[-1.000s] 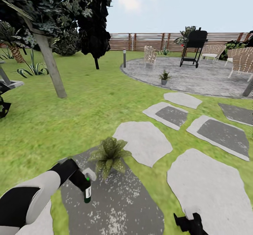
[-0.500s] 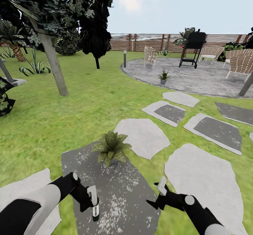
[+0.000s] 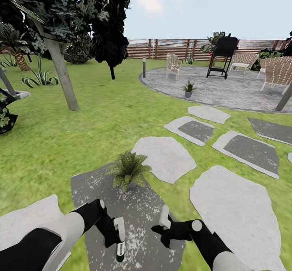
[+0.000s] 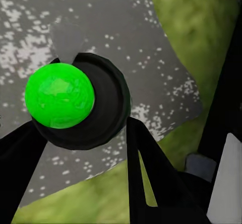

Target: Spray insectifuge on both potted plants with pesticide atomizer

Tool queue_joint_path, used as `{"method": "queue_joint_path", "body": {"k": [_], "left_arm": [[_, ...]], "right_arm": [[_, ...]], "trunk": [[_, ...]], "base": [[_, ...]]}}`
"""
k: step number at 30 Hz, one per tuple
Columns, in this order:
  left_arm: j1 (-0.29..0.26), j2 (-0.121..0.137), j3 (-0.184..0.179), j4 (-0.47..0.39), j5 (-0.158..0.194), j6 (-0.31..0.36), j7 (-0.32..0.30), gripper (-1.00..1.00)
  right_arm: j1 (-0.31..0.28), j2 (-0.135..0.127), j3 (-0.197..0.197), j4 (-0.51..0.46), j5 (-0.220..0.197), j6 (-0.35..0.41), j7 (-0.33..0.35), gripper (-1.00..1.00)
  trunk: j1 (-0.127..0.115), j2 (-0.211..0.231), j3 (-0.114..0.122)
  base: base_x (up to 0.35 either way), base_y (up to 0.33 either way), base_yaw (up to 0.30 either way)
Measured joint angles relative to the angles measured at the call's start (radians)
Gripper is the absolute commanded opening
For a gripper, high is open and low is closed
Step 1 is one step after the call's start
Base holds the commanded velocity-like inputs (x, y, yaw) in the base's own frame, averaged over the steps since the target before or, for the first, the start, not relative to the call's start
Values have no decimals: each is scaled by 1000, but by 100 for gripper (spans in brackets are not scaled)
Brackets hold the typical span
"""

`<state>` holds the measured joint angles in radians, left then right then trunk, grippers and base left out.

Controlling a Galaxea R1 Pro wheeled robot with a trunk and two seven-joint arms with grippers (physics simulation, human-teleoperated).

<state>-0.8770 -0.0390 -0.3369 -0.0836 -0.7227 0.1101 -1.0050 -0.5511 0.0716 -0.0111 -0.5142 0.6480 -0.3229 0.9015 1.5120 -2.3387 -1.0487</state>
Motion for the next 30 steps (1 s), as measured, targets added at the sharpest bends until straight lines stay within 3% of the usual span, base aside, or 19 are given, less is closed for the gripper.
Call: {"method": "queue_joint_path", "body": {"k": [5, 10, 14, 19, 26, 30], "left_arm": [[0, -3, -2, -1, 0, 0, 5, -100], [0, -3, -1, -1, 1, -10, 3, -100], [2, -3, -4, -61, 12, -13, 3, -100], [3, -20, -18, -77, 14, -29, 2, -100], [5, -43, -85, -76, 15, -59, -3, -100], [6, -60, -105, -76, 15, -60, -4, -100]], "right_arm": [[-16, 37, 0, 0, 0, 0, 15, -100], [-18, 43, 0, 0, 0, 0, 16, -100], [-18, 48, 0, 1, 0, 0, 16, -100], [-18, 55, 0, 0, 0, 0, 16, -100], [-18, 55, 0, 0, 0, 0, 16, -100], [-18, 55, 0, 0, 0, 0, 16, -100]], "trunk": [[0, 0, 0], [0, 0, 0], [0, 0, 0], [0, 0, 0], [0, 0, 0], [0, 0, 0]], "base": [[0, 0, 0], [0, 0, 0], [0, 0, 0], [0, 0, 0], [0, 0, 0], [0, 0, 0]]}}
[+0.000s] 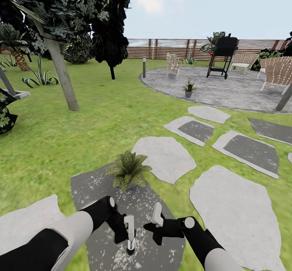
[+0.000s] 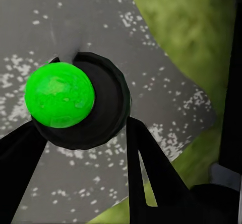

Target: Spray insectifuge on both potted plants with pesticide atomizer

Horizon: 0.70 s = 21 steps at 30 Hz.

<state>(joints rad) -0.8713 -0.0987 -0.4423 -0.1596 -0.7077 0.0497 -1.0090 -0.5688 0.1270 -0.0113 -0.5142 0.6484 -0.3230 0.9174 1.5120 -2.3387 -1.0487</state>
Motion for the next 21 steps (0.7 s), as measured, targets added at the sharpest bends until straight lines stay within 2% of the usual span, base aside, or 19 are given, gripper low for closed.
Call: {"method": "queue_joint_path", "body": {"k": [6, 10, 21], "left_arm": [[0, -19, -6, 0, 0, -4, 0, -100], [0, -20, -7, 0, 2, -42, -2, -100], [0, -32, -7, 0, 2, -48, -2, -100]], "right_arm": [[0, 0, 0, 0, 0, -1, 0, -100], [0, 0, 0, 0, 0, -1, 0, -100], [0, 0, 0, 0, 1, -2, -1, -100]], "trunk": [[0, 0, 0], [0, 0, 0], [0, 0, 0]], "base": [[0, 0, 0], [0, 0, 0], [0, 0, 0]]}}
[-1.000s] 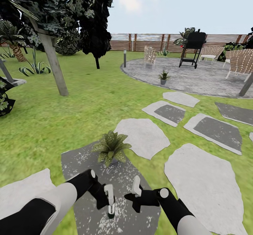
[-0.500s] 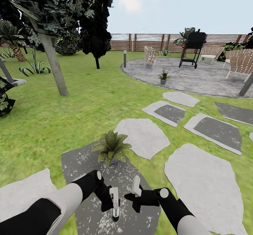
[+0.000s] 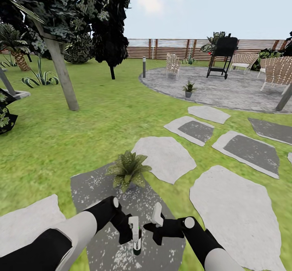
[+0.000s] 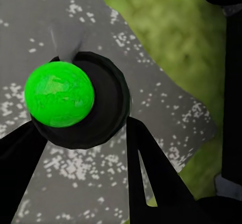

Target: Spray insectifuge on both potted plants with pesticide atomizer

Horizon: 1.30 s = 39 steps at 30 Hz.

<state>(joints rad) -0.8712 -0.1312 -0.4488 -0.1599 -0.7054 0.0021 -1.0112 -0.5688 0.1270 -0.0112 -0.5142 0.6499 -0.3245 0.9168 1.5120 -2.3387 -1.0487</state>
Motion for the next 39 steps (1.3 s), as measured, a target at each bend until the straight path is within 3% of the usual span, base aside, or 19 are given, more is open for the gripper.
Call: {"method": "queue_joint_path", "body": {"k": [23, 31, 34, 39], "left_arm": [[0, -24, 0, 0, 1, -5, 1, -100], [0, -20, -2, 0, -1, -5, 2, -100], [0, 4, -11, 10, -7, -4, 3, -100], [22, 126, -17, 9, -9, -4, 3, -100]], "right_arm": [[0, 0, 0, 0, 0, 0, -1, -100], [0, 0, -1, 0, 0, 0, -1, -100], [0, 0, -1, 0, 0, 0, -1, -100], [0, -1, -1, 1, 0, 0, -1, -100]], "trunk": [[0, 0, 0], [0, 0, 0], [0, 0, 0], [0, 0, 0]], "base": [[0, 0, 0], [0, 0, 0], [0, 0, 0], [0, 0, 0]]}}
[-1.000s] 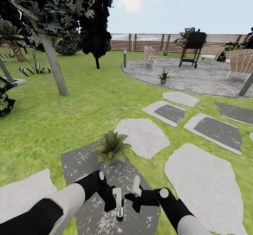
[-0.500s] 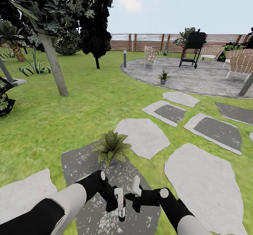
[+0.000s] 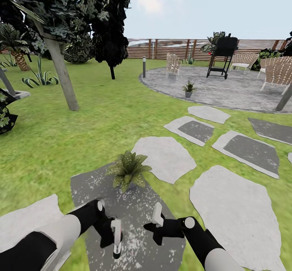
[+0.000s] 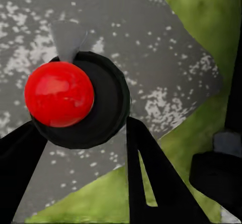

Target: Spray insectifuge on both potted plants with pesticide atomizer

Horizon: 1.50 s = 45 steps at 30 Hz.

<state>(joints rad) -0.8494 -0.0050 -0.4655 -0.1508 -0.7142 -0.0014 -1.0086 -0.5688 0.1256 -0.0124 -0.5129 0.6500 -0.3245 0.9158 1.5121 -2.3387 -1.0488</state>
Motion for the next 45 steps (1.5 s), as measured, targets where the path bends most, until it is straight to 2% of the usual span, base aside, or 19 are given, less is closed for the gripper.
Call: {"method": "queue_joint_path", "body": {"k": [6, 7, 10, 13, 15, 17, 19, 21, 22, 23, 24, 26, 28, 30, 32, 34, 36, 39, 45], "left_arm": [[34, 108, 2, -3, 1, -1, 1, -100], [34, 130, 2, -2, 2, -1, 1, -100], [35, 185, 8, 1, 10, -2, 3, -100], [37, 203, 24, 5, 27, 1, 30, -100], [67, 207, 28, 6, 73, 1, 91, -100], [108, 209, 29, 6, 150, -1, 186, -100], [146, 207, 31, 5, 266, -3, 282, -100], [176, 202, 35, 5, 407, -27, 364, -100], [193, 199, 38, 4, 510, -61, 419, -100], [205, 199, 36, 5, 576, -83, 451, -100], [225, 198, 39, 5, 669, -113, 504, -100], [257, 197, 44, 5, 799, -143, 584, -100], [296, 197, 46, 5, 940, -189, 684, -100], [345, 197, 44, 5, 1049, -262, 791, -100], [395, 197, 43, 6, 1113, -322, 877, -100], [449, 197, 43, 7, 1164, -376, 928, -100], [471, 197, 42, 11, 1212, -411, 944, -100], [478, 195, 41, 34, 1237, -424, 949, -100], [480, 191, 40, 44, 1239, -427, 950, -100]], "right_arm": [[0, -6, 0, 3, 1, 0, 0, -100], [0, -8, 0, 4, 2, 0, 0, 100], [0, -20, 0, 7, 2, -1, -1, 100], [0, -29, 0, 10, 2, -2, -8, 100], [2, -47, 0, 12, 2, -2, -36, 100], [4, -82, -1, 25, 1, -3, -88, 100], [6, -106, -4, 73, -3, -4, -170, 100], [6, -124, -6, 147, -6, -4, -283, 100], [6, -130, -7, 203, -6, -6, -366, 100], [6, -133, -7, 239, -6, -10, -419, 100], [6, -135, -7, 288, -5, -21, -502, 100], [6, -137, -9, 352, -18, -49, -624, 100], [20, -138, -9, 401, -90, -109, -746, 100], [64, -139, -9, 417, -217, -179, -823, 100], [112, -144, -10, 421, -346, -221, -861, 100], [156, -155, -11, 421, -463, -256, -873, 100], [171, -166, -10, 421, -540, -282, -873, 100], [176, -175, -8, 422, -575, -289, -875, 100], [177, -166, -4, 472, -581, -287, -876, 100]], "trunk": [[0, 0, 0], [0, 0, 0], [0, 0, 0], [0, 0, 0], [0, 0, 0], [0, 0, 0], [0, 0, 0], [0, 0, 0], [0, 0, 0], [0, 0, 0], [0, 0, 0], [0, 0, 0], [0, 0, 0], [0, 0, 0], [0, 0, 0], [0, 0, 0], [0, 0, 0], [0, 0, 0], [0, 0, 0]], "base": [[0, 0, 0], [0, 0, 0], [0, 0, 0], [0, 0, 0], [0, 0, 0], [0, 0, 0], [0, 0, 0], [0, 0, 0], [0, 0, 0], [0, 0, 0], [0, 0, 0], [0, 0, 0], [0, 0, 0], [0, 0, 0], [0, 0, 0], [0, 0, 0], [0, 0, 0], [0, 0, 0], [0, 0, 0]]}}
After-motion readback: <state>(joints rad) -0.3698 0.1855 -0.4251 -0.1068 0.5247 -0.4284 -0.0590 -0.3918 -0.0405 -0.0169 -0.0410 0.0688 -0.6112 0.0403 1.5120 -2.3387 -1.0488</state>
